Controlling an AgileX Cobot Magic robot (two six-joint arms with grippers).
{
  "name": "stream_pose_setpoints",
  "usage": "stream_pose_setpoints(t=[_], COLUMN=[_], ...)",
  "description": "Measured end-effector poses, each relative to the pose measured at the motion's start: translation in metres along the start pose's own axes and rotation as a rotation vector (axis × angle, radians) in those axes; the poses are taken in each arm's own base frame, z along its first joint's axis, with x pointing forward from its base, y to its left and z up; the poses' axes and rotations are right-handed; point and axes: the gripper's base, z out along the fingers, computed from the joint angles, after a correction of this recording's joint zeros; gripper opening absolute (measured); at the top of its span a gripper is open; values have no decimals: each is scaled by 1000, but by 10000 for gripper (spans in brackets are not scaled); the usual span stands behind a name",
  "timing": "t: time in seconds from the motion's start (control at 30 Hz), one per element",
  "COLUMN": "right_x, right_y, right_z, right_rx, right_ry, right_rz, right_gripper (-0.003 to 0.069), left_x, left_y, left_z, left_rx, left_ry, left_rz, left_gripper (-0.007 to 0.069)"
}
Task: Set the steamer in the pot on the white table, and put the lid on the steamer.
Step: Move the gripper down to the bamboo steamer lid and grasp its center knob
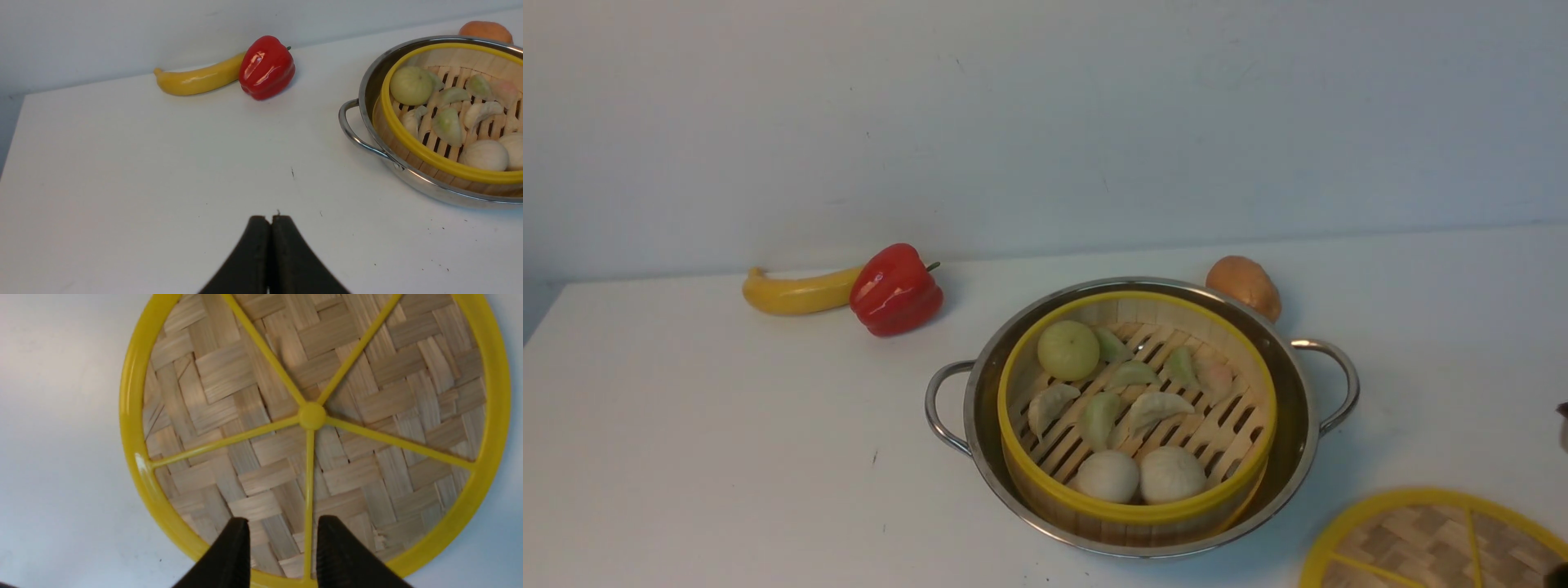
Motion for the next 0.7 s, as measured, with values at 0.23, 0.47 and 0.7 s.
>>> stream_pose_setpoints(t=[0.23,0.47,0.7], right_x=[-16,-21,-27], right_y=[-1,-1,-2], right_z=[30,43,50], right_rx=[17,21,38], right_ry=[64,101,75], right_rz=[-2,-3,-7], right_gripper=[244,244,244], left_x=[0,0,0], left_y=[0,0,0], left_z=[0,0,0], left_rx=[3,3,4], left_ry=[1,1,1], left_rz=[-2,-2,-2], left_gripper=[-13,-8,0])
